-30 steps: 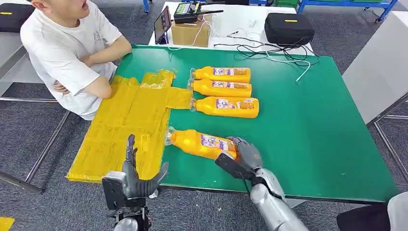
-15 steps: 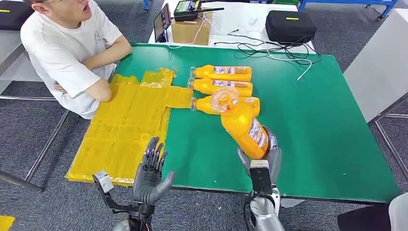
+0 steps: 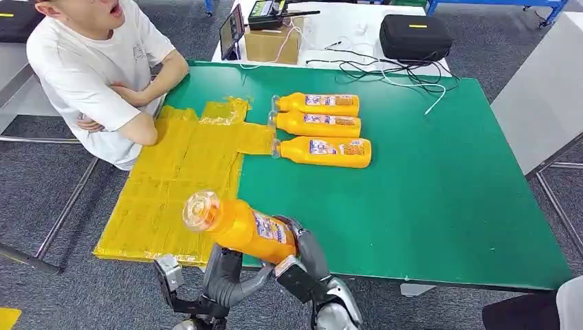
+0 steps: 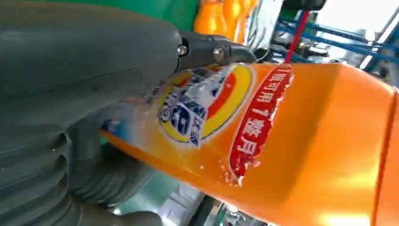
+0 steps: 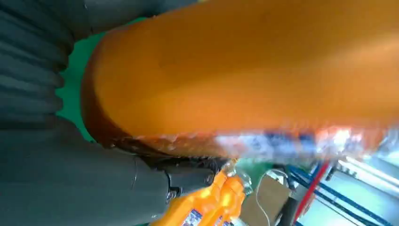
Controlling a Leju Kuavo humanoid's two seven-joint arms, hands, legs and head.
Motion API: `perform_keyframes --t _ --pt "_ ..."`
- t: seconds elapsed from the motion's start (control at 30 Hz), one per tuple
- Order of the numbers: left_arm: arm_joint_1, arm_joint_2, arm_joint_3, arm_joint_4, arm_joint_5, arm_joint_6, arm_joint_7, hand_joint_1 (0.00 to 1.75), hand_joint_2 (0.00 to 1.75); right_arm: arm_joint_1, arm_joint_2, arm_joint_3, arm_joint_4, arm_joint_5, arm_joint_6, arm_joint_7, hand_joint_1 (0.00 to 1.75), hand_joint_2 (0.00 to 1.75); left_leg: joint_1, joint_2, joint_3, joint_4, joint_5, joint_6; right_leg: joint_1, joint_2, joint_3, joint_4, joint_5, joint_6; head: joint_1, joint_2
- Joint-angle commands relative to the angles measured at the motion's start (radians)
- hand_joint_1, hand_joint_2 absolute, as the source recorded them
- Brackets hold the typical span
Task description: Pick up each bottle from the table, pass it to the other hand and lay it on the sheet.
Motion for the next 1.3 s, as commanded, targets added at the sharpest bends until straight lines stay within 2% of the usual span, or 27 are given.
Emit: perform_keyframes --t 0.03,0.07,0.23,0.47,0.53,0.57,0.6,0.63,0.8,0.93,1.03,1.13,1.2,1.23,1.3 --pt "-0.048 0.011 -0.002 0.081 0.009 0.025 0.037 0.0 1.75 -0.081 -0.016 0.209 0.154 0.015 0.065 0.038 1.75 1.75 0.0 0.003 0.004 -0.001 -0.001 -0.001 0.0 0.002 0.003 -0.001 0.0 -0.001 0.0 0.0" --pt "-0.051 0.008 0.003 0.08 0.011 0.025 0.038 0.0 1.75 -0.089 -0.016 0.23 0.173 0.047 0.039 0.046 1.75 1.75 0.0 0.001 0.003 -0.001 0.0 -0.001 0.0 0.001 0.003 -0.001 0.0 -0.001 0.0 0.0" --pt "-0.06 -0.004 0.029 0.062 0.044 -0.007 0.041 0.0 1.75 -0.121 -0.003 0.279 0.255 0.022 0.079 0.027 1.75 1.75 0.0 0.001 0.004 -0.001 -0.001 -0.001 0.0 0.0 0.003 -0.001 -0.001 -0.002 0.0 0.0" --pt "-0.057 -0.015 0.047 0.049 0.095 -0.049 0.042 0.0 1.75 -0.125 -0.01 0.305 0.251 0.022 0.099 0.023 1.75 1.75 0.0 -0.001 0.003 -0.001 0.0 -0.001 0.0 -0.002 0.003 -0.001 -0.001 -0.001 0.0 0.0" --pt "-0.053 -0.024 0.064 0.044 0.196 -0.107 0.112 0.0 1.75 -0.121 -0.012 0.308 0.243 0.01 0.108 0.016 1.75 1.75 0.0 -0.002 0.004 -0.001 -0.001 -0.001 0.001 -0.003 0.004 -0.001 -0.002 -0.002 0.0 0.0" --pt "-0.048 -0.023 0.065 0.028 0.209 -0.119 0.1 1.5 1.75 -0.117 -0.01 0.306 0.241 -0.006 0.109 0.007 1.75 1.75 0.0 -0.001 0.003 -0.001 -0.001 -0.001 0.0 -0.002 0.003 -0.001 -0.001 -0.001 0.0 0.0" --pt "-0.046 -0.024 0.065 0.023 0.232 -0.138 0.101 1.75 1.75 -0.117 -0.007 0.305 0.244 -0.017 0.112 0.004 1.33 1.75 0.0 -0.001 0.002 0.0 0.0 -0.001 0.0 -0.002 0.002 -0.001 -0.001 -0.001 0.0 0.0" --pt "-0.041 -0.024 0.066 0.016 0.278 -0.175 0.119 1.75 1.75 -0.113 -0.001 0.288 0.248 -0.047 0.124 0.004 0.0 1.75 0.0 -0.002 0.004 0.0 -0.001 -0.001 0.0 -0.003 0.003 -0.001 -0.002 -0.001 0.0 0.0" --pt "-0.003 -0.008 0.035 -0.053 0.295 -0.228 0.073 1.75 1.75 -0.079 0.022 0.165 0.226 -0.226 0.147 -0.04 0.0 1.75 0.0 -0.002 0.003 0.0 -0.001 -0.001 0.0 -0.003 0.003 -0.001 -0.002 -0.002 0.0 0.0" --pt "0.0 -0.006 0.03 -0.063 0.295 -0.23 0.073 1.75 1.75 -0.085 0.02 0.163 0.222 -0.23 0.152 -0.039 0.0 1.75 0.0 -0.001 0.002 0.0 -0.001 -0.001 0.0 -0.002 0.002 0.0 -0.002 -0.001 0.0 0.0" --pt "0.002 -0.004 0.03 -0.07 0.3 -0.236 0.064 1.75 1.75 -0.081 0.026 0.148 0.22 -0.258 0.165 -0.031 0.0 1.75 0.0 -0.001 0.003 0.0 -0.001 -0.001 0.0 -0.002 0.002 0.0 -0.002 -0.002 0.0 0.0" --pt "0.014 0.001 0.025 -0.091 0.337 -0.269 0.061 1.75 1.75 -0.083 0.038 0.076 0.25 -0.384 0.225 0.032 0.0 1.75 0.0 -0.001 0.001 0.0 0.0 -0.001 0.0 -0.002 0.0 0.0 -0.001 -0.001 0.0 0.0" --pt "0.021 0.002 0.029 -0.103 0.339 -0.262 0.063 1.75 1.75 -0.086 0.033 0.045 0.275 -0.391 0.172 0.03 0.0 1.75 0.0 0.0 0.002 0.0 0.0 -0.001 0.0 -0.001 0.001 0.0 -0.001 -0.001 0.0 0.0" --pt "0.023 0.002 0.034 -0.103 0.339 -0.253 0.067 1.75 1.75 -0.084 0.031 0.019 0.279 -0.41 0.162 0.029 0.0 0.0 0.0 0.0 0.003 0.0 -0.001 -0.001 0.0 -0.002 0.002 -0.001 -0.001 -0.001 0.0 0.0" --pt "0.027 0.002 0.04 -0.105 0.338 -0.252 0.068 1.75 1.75 -0.075 0.022 -0.011 0.261 -0.421 0.146 0.019 0.0 0.0 0.0 0.0 0.003 -0.001 -0.001 -0.001 0.0 -0.002 0.003 -0.001 -0.001 -0.001 0.0 0.0"
